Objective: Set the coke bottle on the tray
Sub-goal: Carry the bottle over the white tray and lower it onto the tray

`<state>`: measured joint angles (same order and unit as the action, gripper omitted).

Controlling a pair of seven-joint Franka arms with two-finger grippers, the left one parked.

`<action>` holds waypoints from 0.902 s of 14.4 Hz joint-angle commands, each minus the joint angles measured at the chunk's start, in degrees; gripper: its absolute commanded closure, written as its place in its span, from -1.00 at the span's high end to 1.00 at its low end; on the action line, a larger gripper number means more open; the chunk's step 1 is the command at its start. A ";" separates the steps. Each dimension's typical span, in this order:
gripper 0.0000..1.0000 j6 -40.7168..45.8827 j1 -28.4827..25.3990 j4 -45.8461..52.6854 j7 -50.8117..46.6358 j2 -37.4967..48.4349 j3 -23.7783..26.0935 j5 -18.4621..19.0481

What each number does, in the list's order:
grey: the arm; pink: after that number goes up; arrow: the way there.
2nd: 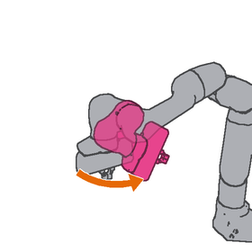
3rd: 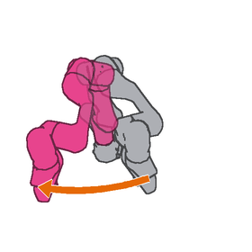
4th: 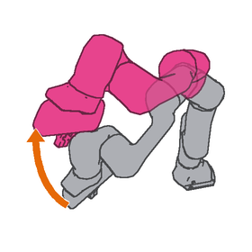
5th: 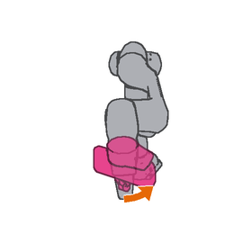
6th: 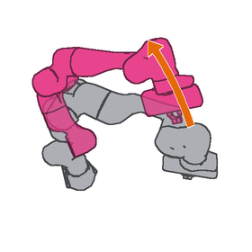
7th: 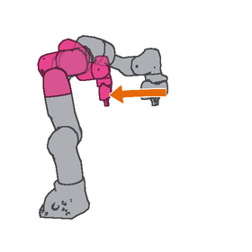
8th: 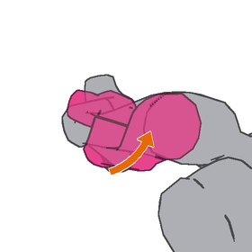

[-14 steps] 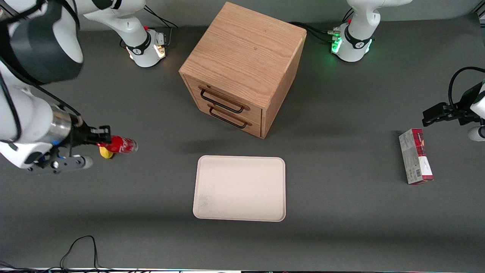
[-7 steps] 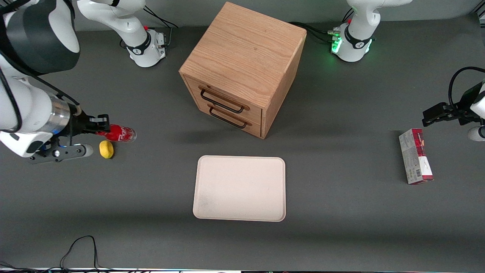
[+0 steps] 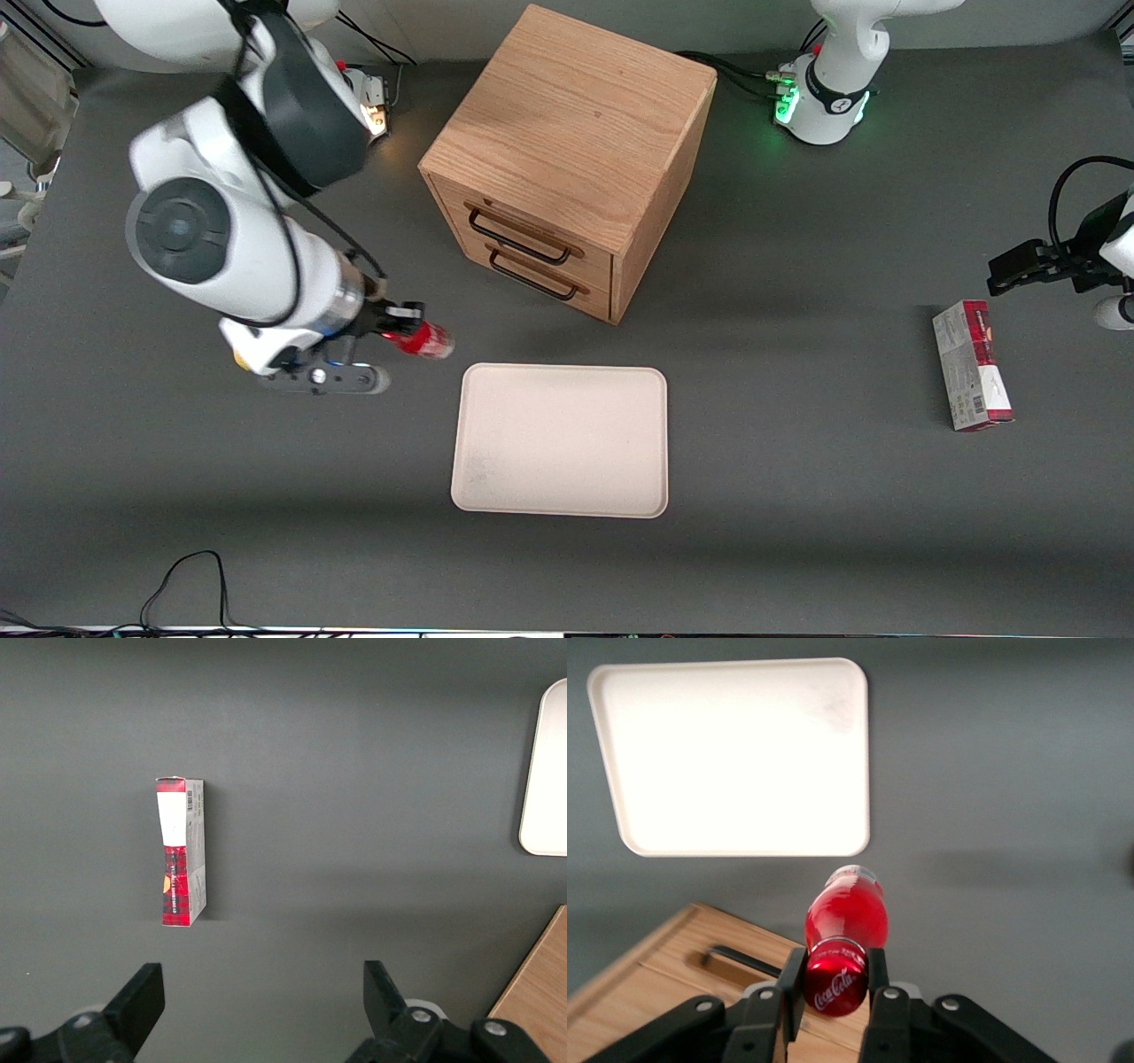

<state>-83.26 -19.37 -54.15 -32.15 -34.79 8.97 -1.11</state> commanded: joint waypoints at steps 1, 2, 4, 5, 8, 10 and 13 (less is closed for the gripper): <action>-1.00 -0.84 0.30 4.67 -2.13 -3.09 0.35 0.50; -1.00 -2.51 0.21 4.67 -2.31 -3.96 0.35 0.67; -1.00 -8.03 0.21 4.67 -4.23 -7.29 0.35 3.03; -1.00 -11.80 0.13 4.76 -5.02 -9.40 0.35 4.53; -1.00 -21.92 -0.40 6.41 -6.52 -15.29 -0.35 5.68; -1.00 -23.87 -0.49 7.74 -7.14 -17.85 -0.35 7.08; -1.00 -25.90 -0.58 7.75 -7.76 -19.26 -0.26 8.76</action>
<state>-109.33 -19.23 -49.79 -37.93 -52.73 8.68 5.83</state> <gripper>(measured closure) 0.687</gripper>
